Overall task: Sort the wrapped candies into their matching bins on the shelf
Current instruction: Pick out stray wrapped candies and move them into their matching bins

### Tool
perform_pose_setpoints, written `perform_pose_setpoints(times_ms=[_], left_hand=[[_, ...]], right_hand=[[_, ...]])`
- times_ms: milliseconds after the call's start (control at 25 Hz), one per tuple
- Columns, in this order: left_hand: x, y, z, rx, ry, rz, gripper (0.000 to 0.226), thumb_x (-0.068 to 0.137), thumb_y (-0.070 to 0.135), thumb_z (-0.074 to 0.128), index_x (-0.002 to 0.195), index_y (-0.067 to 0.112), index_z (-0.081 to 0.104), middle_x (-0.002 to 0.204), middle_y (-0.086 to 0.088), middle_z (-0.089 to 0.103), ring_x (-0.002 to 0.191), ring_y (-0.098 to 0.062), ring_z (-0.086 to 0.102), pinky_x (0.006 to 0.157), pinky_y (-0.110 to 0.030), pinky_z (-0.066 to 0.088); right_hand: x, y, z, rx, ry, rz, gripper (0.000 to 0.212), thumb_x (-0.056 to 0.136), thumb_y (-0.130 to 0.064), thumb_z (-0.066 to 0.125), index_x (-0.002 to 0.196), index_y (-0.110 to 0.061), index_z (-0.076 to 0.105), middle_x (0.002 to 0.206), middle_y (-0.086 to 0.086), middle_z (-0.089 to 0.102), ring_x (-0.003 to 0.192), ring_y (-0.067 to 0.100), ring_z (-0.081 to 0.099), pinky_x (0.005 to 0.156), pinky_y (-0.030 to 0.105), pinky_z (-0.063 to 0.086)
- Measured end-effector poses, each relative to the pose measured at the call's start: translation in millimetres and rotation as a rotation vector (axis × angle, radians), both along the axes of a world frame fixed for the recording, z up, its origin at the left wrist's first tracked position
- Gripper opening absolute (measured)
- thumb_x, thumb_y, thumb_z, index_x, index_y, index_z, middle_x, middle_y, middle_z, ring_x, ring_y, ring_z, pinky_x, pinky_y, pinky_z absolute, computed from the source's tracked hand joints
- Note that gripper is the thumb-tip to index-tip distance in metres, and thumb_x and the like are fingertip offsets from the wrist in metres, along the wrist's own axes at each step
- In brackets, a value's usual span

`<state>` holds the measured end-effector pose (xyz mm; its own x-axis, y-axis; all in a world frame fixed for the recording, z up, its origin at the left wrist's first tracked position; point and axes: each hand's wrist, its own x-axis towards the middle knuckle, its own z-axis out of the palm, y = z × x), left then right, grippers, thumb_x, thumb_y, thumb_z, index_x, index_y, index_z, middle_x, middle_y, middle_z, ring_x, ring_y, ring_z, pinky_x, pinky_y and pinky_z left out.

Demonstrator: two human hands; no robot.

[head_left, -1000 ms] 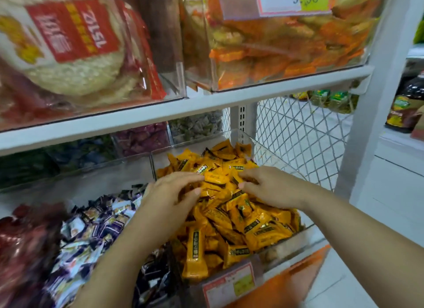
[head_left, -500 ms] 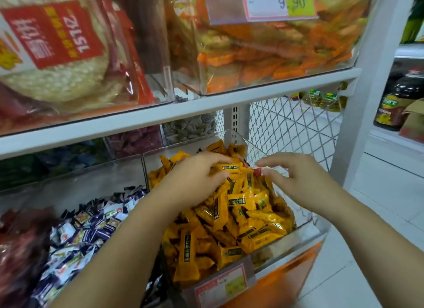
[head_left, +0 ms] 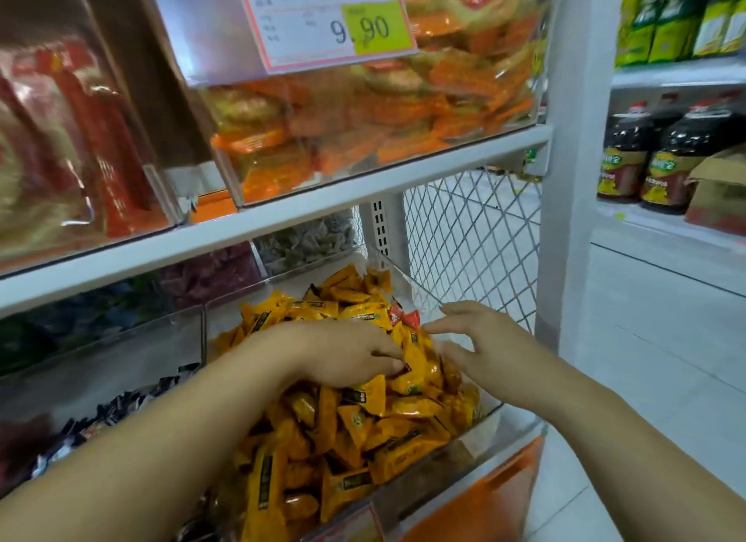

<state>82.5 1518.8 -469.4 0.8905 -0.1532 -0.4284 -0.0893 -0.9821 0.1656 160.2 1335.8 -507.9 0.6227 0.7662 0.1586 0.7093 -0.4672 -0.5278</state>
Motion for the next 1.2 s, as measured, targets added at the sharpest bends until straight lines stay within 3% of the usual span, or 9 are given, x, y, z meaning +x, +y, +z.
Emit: perform_pose_setpoints(times_ms=[80,200,360,440,520,720,840,1000,1200], left_hand=[[-7.1,-2.8,6.2,-0.030,0.092,0.051,0.037,0.101,0.036,0.032,0.120,0.015,0.056,0.124,-0.005,0.056,0.115,-0.022,0.050,0.102,-0.043,0.037],[-14.4,-0.7,15.3,-0.100,0.103,0.138,0.037,0.100,0.038,0.032,0.130,0.026,0.053,0.131,0.006,0.055,0.119,-0.012,0.049,0.105,-0.035,0.037],[8.6,10.7,12.5,-0.090,-0.354,0.271,0.028,0.097,0.028,0.046,0.121,0.025,0.061,0.125,0.009,0.059,0.114,-0.009,0.053,0.098,-0.024,0.039],[23.8,9.1,2.3,-0.029,-0.445,0.284,0.027,0.095,0.023,0.050,0.121,0.022,0.060,0.125,0.006,0.058,0.112,-0.011,0.053,0.092,-0.021,0.038],[36.3,14.0,-12.7,0.044,-0.405,0.234,0.027,0.091,0.027,0.057,0.118,0.024,0.061,0.122,0.005,0.059,0.110,-0.012,0.054,0.094,-0.026,0.041],[27.6,33.3,-11.3,0.084,-0.311,0.229,0.002,0.085,0.034,0.062,0.086,0.036,0.064,0.097,0.012,0.065,0.090,-0.008,0.058,0.086,-0.037,0.049],[13.7,30.9,-5.6,0.206,-0.243,0.158,0.011,0.089,0.031,0.059,0.092,0.028,0.069,0.096,0.014,0.064,0.089,-0.008,0.058,0.084,-0.034,0.048],[-6.1,35.8,6.6,0.182,-0.139,0.146,0.017,0.092,0.029,0.056,0.091,0.021,0.070,0.092,0.008,0.065,0.086,-0.011,0.059,0.083,-0.032,0.047],[3.0,14.1,18.2,0.076,-0.233,0.200,0.031,0.096,0.027,0.048,0.125,0.024,0.058,0.127,0.007,0.057,0.113,-0.010,0.053,0.098,-0.026,0.040]], right_hand=[[-3.6,0.4,1.4,-0.029,0.052,0.039,0.034,0.092,-0.046,0.046,0.125,-0.041,0.055,0.149,-0.003,0.029,0.138,0.013,0.026,0.110,0.034,0.027],[-7.6,0.8,3.4,-0.042,0.109,0.079,0.036,0.087,-0.056,0.048,0.119,-0.043,0.059,0.147,-0.001,0.029,0.139,0.010,0.021,0.108,0.035,0.028],[-5.6,2.3,4.7,-0.047,0.141,0.101,0.031,0.083,-0.057,0.052,0.105,-0.041,0.067,0.145,0.000,0.034,0.139,0.007,0.021,0.108,0.035,0.030],[-5.5,2.0,5.5,-0.044,0.149,0.101,0.029,0.083,-0.056,0.053,0.100,-0.038,0.070,0.144,0.000,0.035,0.138,0.006,0.021,0.106,0.032,0.029],[-6.2,0.8,5.3,-0.032,0.146,0.099,0.027,0.083,-0.055,0.055,0.099,-0.038,0.070,0.144,0.000,0.034,0.138,0.006,0.021,0.104,0.031,0.029],[-4.7,-1.4,3.1,-0.030,0.152,0.112,0.027,0.081,-0.054,0.058,0.100,-0.039,0.070,0.142,-0.001,0.037,0.138,0.005,0.023,0.105,0.030,0.030],[-4.9,-4.8,5.9,-0.020,0.181,0.120,0.027,0.083,-0.052,0.057,0.103,-0.038,0.069,0.142,-0.003,0.038,0.137,0.002,0.022,0.102,0.023,0.025],[-3.9,-8.7,6.5,-0.025,0.178,0.094,0.034,0.083,-0.053,0.057,0.111,-0.037,0.066,0.146,-0.006,0.034,0.137,0.005,0.024,0.106,0.027,0.025],[-6.7,0.5,8.9,0.088,0.136,0.042,0.039,0.081,-0.055,0.056,0.116,-0.037,0.063,0.140,-0.007,0.038,0.130,0.007,0.034,0.093,0.021,0.029]])
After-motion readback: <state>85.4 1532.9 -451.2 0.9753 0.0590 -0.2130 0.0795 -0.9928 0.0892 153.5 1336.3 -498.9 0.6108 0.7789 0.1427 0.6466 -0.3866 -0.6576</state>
